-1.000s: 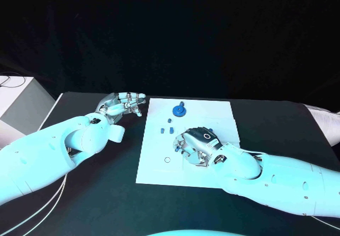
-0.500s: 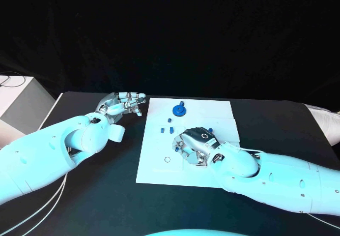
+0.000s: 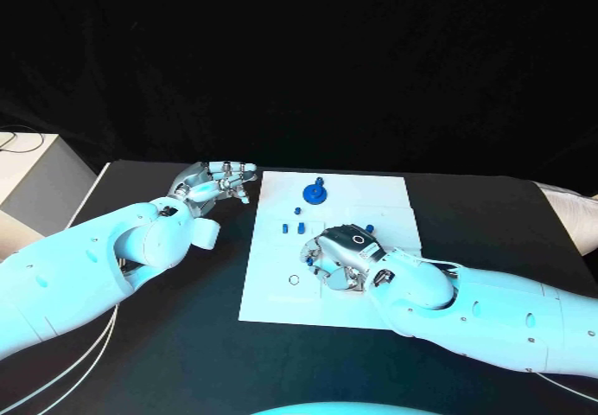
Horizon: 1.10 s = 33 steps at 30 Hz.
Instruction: Assemble the parts on the task board
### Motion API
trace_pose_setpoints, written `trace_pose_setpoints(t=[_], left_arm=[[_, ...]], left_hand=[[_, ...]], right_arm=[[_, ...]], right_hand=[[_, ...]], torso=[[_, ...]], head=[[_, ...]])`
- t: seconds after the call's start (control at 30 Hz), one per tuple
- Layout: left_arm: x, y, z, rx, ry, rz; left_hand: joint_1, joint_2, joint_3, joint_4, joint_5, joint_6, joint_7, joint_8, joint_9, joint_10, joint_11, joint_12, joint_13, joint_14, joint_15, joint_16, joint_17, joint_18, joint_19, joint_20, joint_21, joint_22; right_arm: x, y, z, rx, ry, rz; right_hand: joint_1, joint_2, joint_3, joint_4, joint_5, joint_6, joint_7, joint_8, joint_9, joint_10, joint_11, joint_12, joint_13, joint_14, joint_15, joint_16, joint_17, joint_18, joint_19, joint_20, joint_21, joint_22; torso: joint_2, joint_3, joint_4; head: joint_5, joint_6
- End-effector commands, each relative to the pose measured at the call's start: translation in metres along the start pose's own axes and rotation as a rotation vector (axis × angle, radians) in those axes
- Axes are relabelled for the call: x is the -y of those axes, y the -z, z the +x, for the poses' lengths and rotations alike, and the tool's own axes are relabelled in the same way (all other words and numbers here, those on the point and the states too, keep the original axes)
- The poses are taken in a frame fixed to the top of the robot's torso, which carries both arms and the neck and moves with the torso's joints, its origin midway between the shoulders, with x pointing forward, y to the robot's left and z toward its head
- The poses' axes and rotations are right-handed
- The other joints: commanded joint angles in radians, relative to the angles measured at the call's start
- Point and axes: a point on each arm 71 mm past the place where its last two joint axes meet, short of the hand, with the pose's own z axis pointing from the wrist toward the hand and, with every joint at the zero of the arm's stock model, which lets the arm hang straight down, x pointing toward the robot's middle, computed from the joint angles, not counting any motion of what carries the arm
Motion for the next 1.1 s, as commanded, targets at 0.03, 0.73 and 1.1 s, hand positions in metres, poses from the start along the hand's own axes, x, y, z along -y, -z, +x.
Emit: trace_pose_setpoints(t=[0.03,0.73,1.1], left_arm=[[0.0,0.0,0.002,-0.012,0.008,0.002],[0.0,-0.001,0.0,-0.007,0.006,-0.002],[-0.002,0.0,-0.001,-0.007,0.006,-0.006]], left_hand=[[0.006,0.004,-0.007,-0.001,0.001,0.0,0.005,-0.002,-0.001,-0.007,0.001,0.004,-0.002,0.003,-0.001,-0.003,-0.001,0.016,0.008,-0.001,-0.004,-0.002],[0.006,0.005,-0.007,0.0,0.001,0.0,0.005,-0.002,-0.001,-0.006,0.001,0.005,-0.002,0.003,-0.001,-0.004,-0.001,0.016,0.008,-0.001,-0.005,-0.002],[0.006,0.006,-0.009,0.002,0.0,0.001,0.006,-0.002,-0.001,-0.006,0.001,0.006,-0.002,0.005,-0.001,-0.004,-0.002,0.016,0.01,-0.001,-0.007,-0.004]], right_arm=[[-0.003,0.002,0.008,-0.054,-0.005,-0.018],[0.004,0.006,-0.001,0.047,-0.011,0.043],[0.027,0.02,-0.027,0.027,-0.075,0.133]], right_hand=[[0.005,-0.016,-0.009,0.002,-0.003,-0.019,0.003,-0.013,-0.004,-0.037,0.005,-0.006,-0.011,0.031,0.01,-0.004,-0.01,-0.007,-0.009,0.007,-0.02,-0.019],[0.055,-0.011,-0.113,0.007,0.025,-0.096,0.028,-0.087,-0.027,-0.143,0.026,0.008,-0.046,0.016,0.027,-0.013,-0.061,0.011,-0.034,0.026,-0.115,-0.108],[0.052,-0.01,-0.104,0.026,0.033,-0.073,0.02,-0.088,-0.026,-0.084,0.015,0.046,-0.042,0.019,0.019,0.002,-0.055,0.004,-0.013,0.019,-0.082,-0.071]], torso=[[0.0,0.001,0.0012],[0.0,0.0017,0.0005],[-0.001,0.001,-0.0015]], head=[[-0.002,0.001],[-0.011,0.014],[-0.024,0.026]])
